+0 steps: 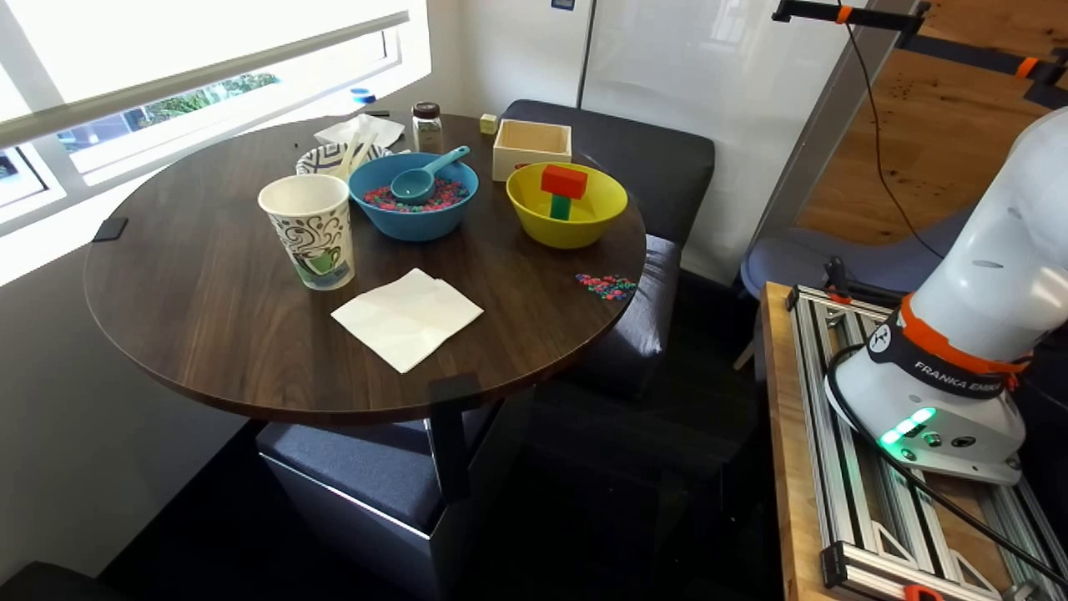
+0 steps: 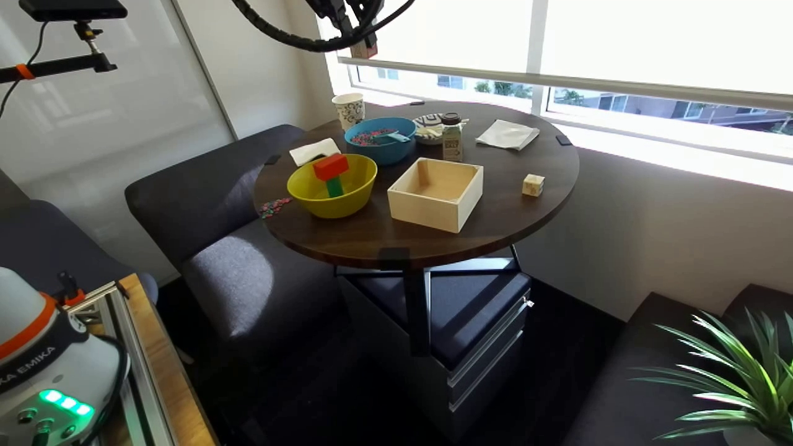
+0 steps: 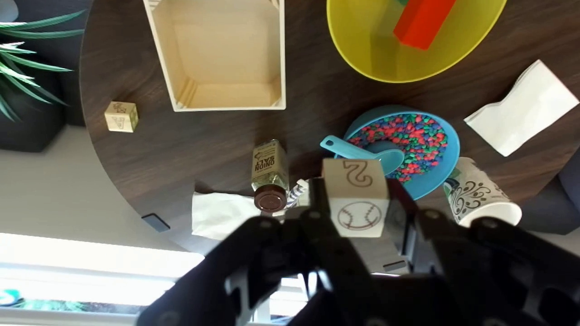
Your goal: Pick up the red and brown block and put it in the yellow bowl
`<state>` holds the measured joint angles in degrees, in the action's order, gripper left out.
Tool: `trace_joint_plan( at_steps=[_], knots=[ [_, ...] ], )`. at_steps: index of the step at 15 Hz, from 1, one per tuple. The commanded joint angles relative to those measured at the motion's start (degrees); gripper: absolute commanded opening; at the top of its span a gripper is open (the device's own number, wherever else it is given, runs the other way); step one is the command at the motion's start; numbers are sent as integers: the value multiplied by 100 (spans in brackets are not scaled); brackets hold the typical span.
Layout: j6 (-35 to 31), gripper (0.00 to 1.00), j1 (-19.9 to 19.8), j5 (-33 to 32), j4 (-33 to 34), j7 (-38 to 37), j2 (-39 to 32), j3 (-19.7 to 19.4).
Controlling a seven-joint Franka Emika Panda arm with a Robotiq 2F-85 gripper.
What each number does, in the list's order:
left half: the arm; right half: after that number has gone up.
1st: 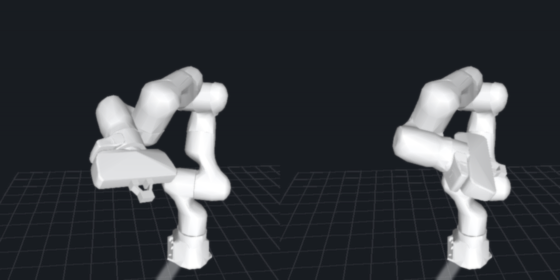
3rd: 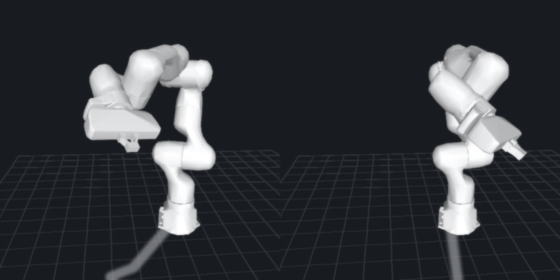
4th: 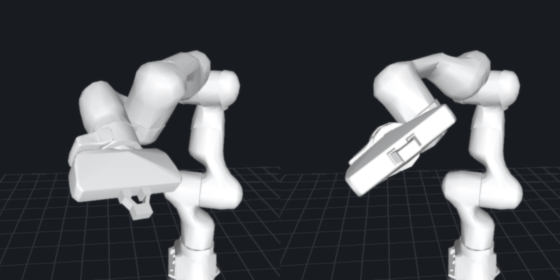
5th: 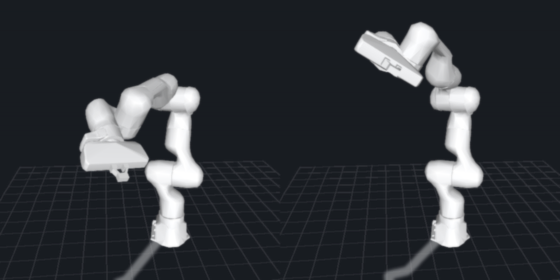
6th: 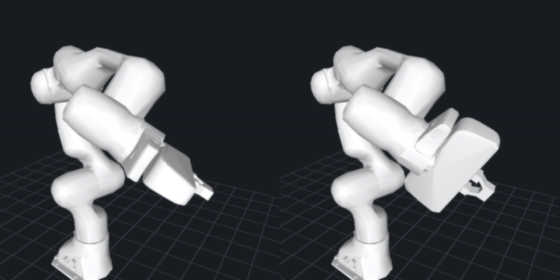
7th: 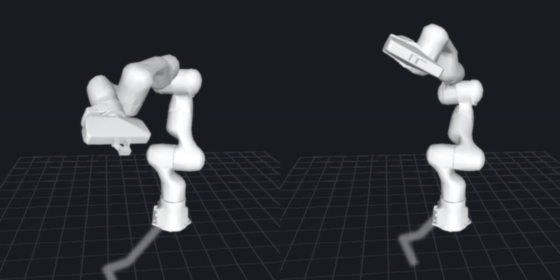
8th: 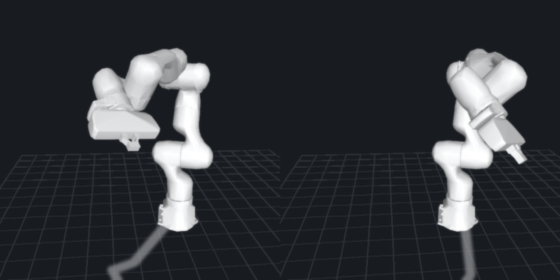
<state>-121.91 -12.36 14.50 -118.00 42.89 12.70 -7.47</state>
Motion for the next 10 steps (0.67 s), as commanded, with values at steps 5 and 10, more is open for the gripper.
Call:
trace_joint_plan(
  at_steps=[5, 10],
  knots=[
    [-470, 9, 282, -724, -957, -290, 537, -104],
    [-510, 9, 506, -1274, -2277, -624, 1594, -17]
  ],
)
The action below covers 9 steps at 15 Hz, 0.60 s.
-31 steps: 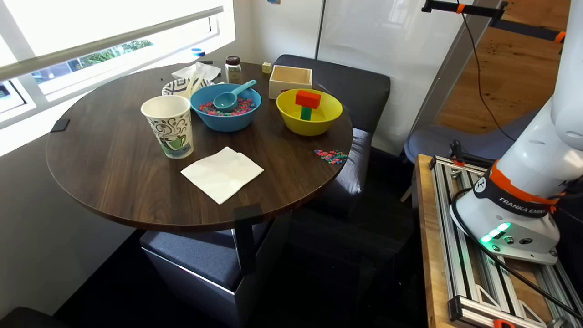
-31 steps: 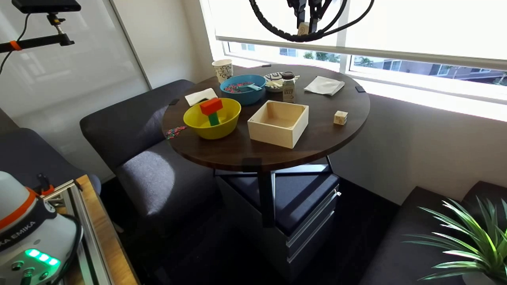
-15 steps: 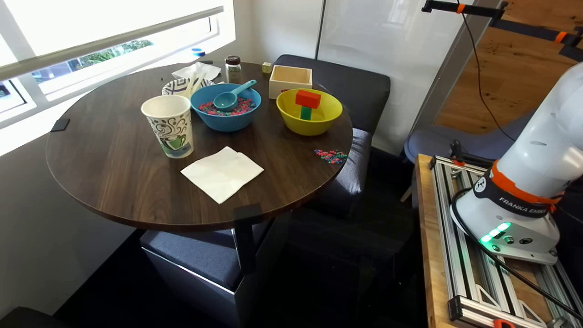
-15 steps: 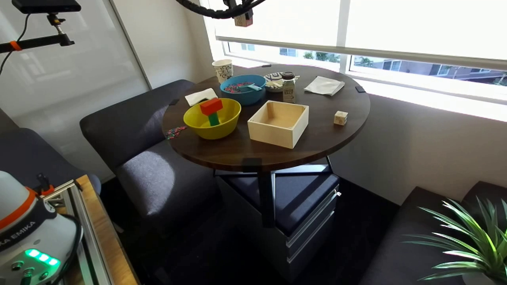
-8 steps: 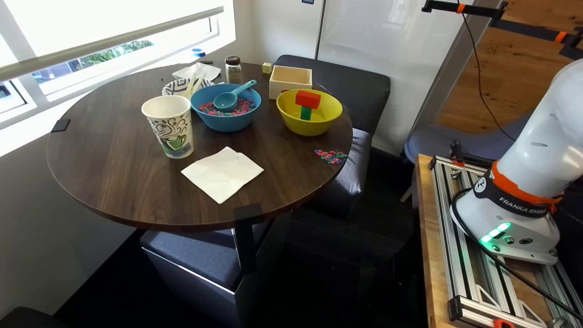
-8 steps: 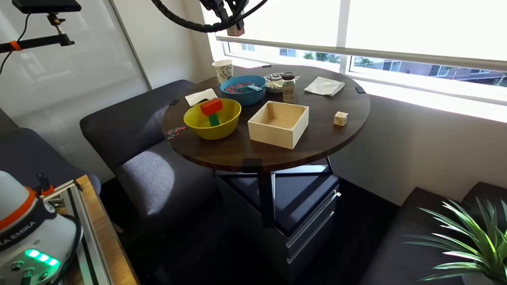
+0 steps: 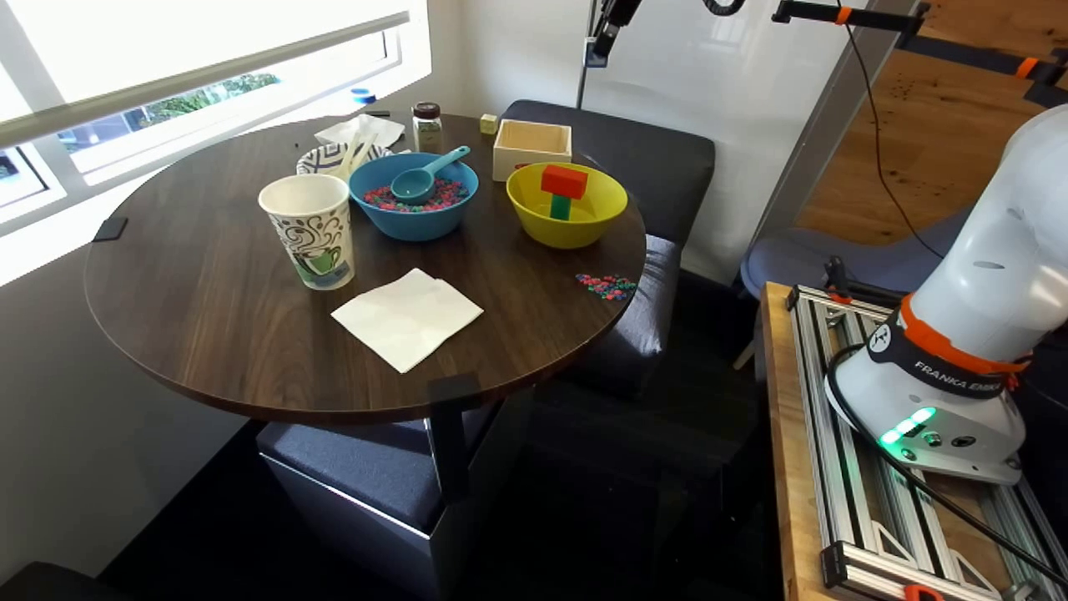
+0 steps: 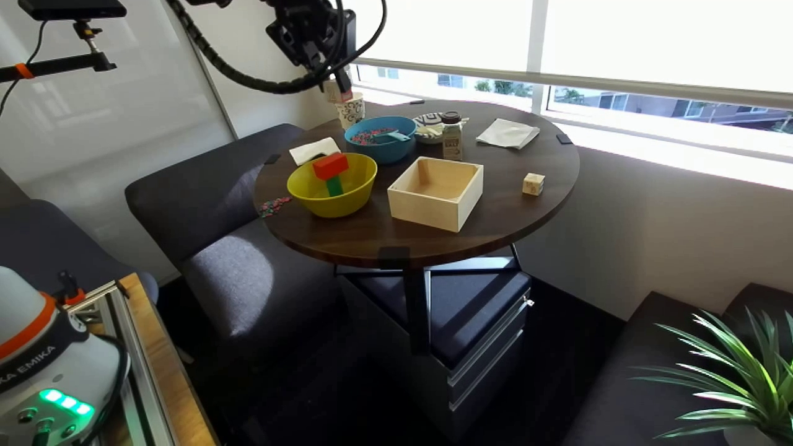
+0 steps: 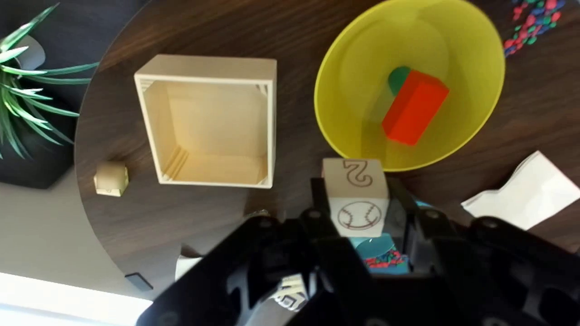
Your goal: Pick up the red and brown block and put it in the yellow bowl
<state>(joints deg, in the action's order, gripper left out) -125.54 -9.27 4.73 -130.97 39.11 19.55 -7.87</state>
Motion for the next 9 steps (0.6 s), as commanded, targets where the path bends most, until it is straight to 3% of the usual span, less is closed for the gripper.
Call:
trace_joint_plan(
  at_steps=[1, 4, 6, 7, 9],
  knots=[
    [-103, 9, 298, -269, -1172, -204, 1090, 14],
    [-356, 9, 693, -23, -1665, -188, 1435, 1],
    [-131, 9, 746, -171, -1362, -174, 1203, -122],
    [-130, 34, 826, -184, -1435, -207, 1262, -121],
    [-130, 34, 837, -184, -1408, -215, 1258, -154]
  ],
)
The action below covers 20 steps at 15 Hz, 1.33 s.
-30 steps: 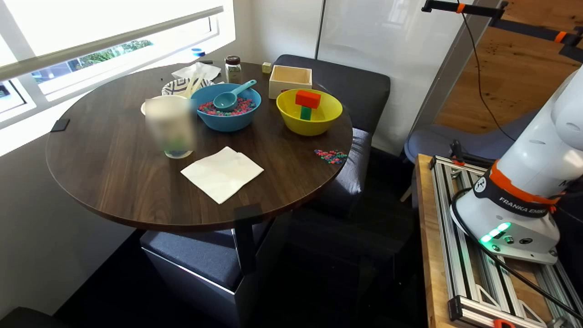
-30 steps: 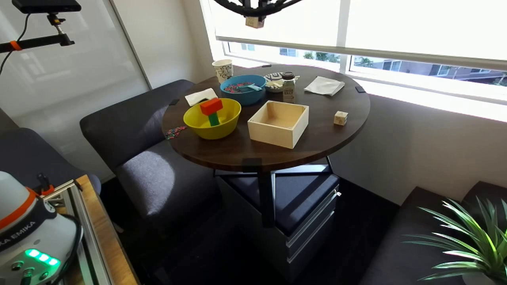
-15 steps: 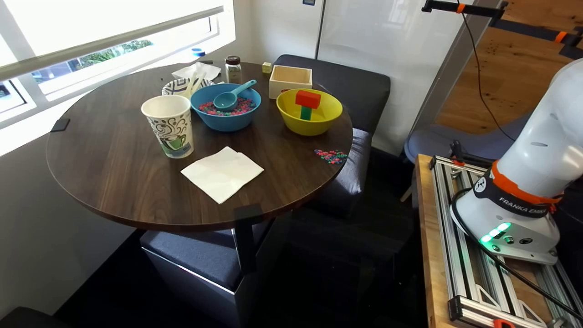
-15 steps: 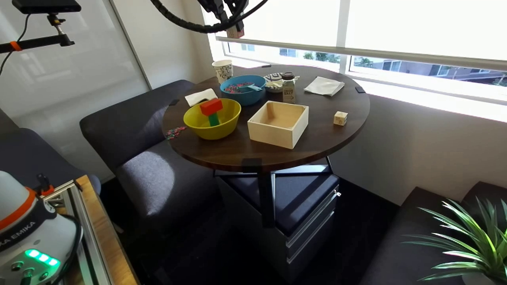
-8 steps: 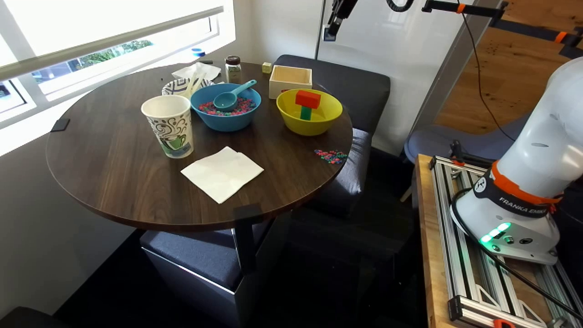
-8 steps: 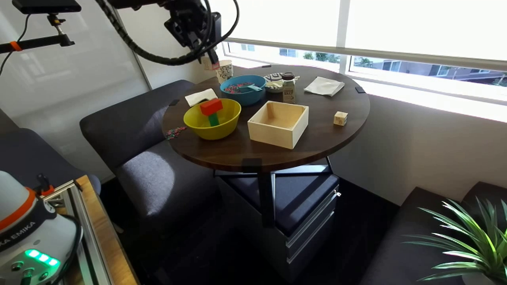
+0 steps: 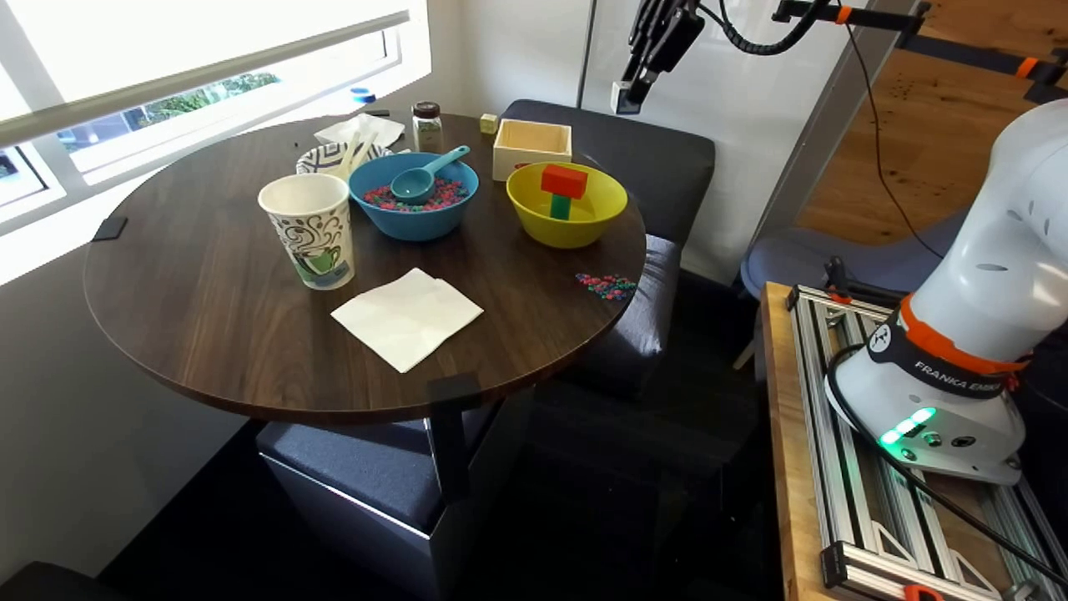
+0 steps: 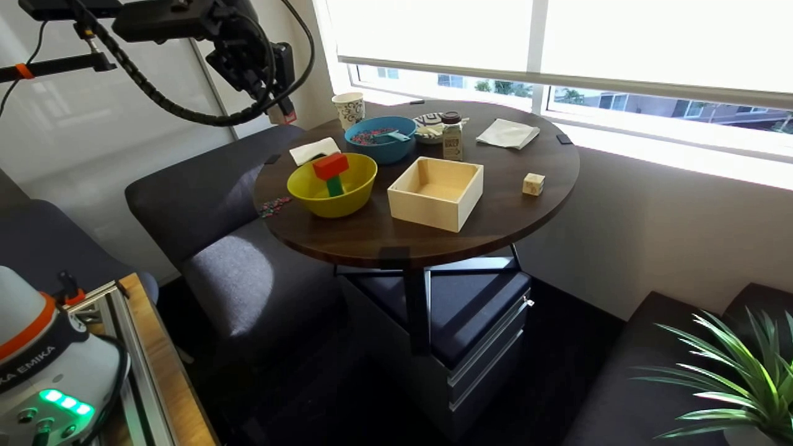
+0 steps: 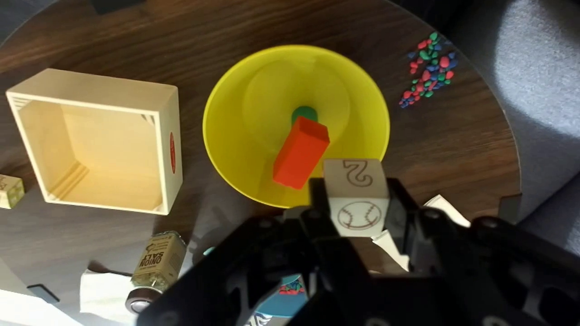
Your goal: Pick up the red and brown block and put it in the yellow bowl
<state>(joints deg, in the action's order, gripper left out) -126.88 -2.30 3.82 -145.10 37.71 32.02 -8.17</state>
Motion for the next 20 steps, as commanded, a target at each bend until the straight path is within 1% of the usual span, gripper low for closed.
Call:
trace_joint_plan(
  at_steps=[1, 2, 3, 4, 6, 7, 10, 11, 12, 13, 16, 18, 19, 20],
  knots=[
    [4, 34, 134, -92, 22, -71, 0, -150],
    [-161, 9, -11, -248, -23, -511, -59, 42],
    [-601, 9, -109, -389, -154, -989, -105, 245],
    [-857, 9, -107, -452, -199, -1321, -174, 311],
    [-1481, 9, -222, -818, -309, -2138, -361, 584],
    [-1576, 9, -280, -1004, -292, -2484, -482, 711],
    [-1508, 9, -562, -1722, -199, -3538, -798, 1105],
    [-1458, 9, -622, -1891, -182, -3786, -870, 1154],
    [-1467, 9, -602, -1928, -174, -3943, -937, 1147],
    [-1567, 9, -398, -1645, -186, -3770, -1029, 975],
    [-1904, 9, -74, -924, -195, -3316, -1228, 576],
    [-2154, 9, 187, -259, -239, -2776, -1264, 233],
    [-2173, 9, 286, 36, -238, -2560, -1278, 102],
    [-2126, 9, 302, 144, -233, -2443, -1280, 48]
  ],
)
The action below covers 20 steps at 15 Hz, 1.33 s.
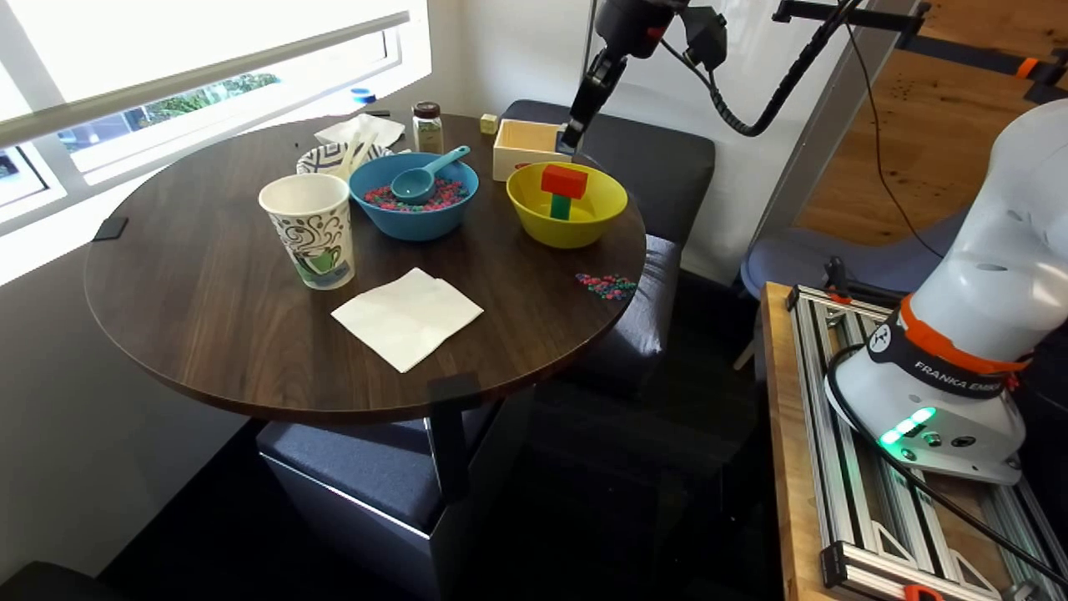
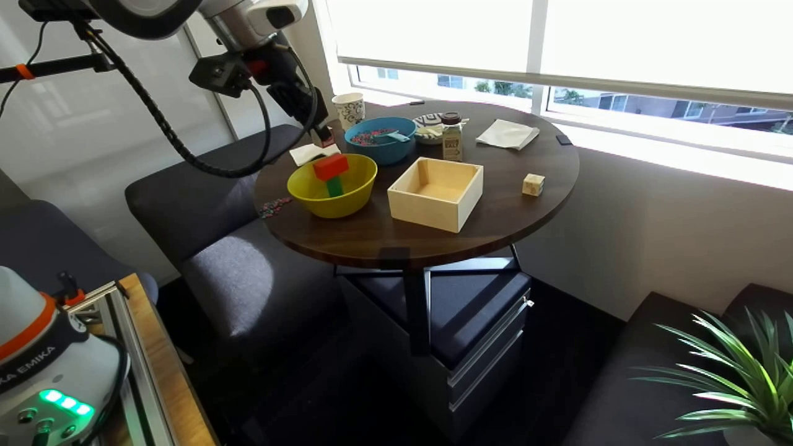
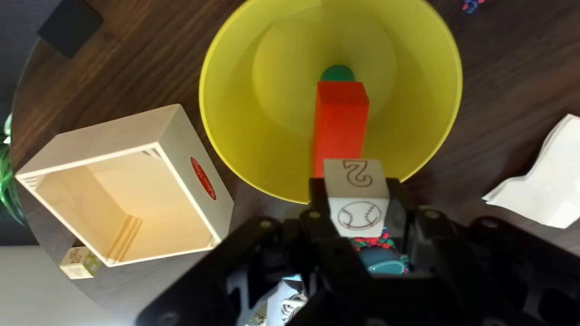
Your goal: Pick up the red and brown block and put it in the yellow bowl
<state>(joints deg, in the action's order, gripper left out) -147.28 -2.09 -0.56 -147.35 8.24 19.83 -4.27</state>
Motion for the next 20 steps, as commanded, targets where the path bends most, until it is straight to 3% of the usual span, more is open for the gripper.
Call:
trace_joint_plan(
  at_steps=[1, 2, 3, 4, 20],
  knots=[
    [-92, 9, 199, 460, -14, 422, -26, -268],
    [-1, 34, 112, 304, 8, 303, -23, -200],
    [-1, 34, 111, 316, 12, 320, -22, -220],
    [55, 9, 105, 290, 34, 275, -39, -191],
    [122, 9, 96, 221, -17, 369, -149, -177]
  ],
)
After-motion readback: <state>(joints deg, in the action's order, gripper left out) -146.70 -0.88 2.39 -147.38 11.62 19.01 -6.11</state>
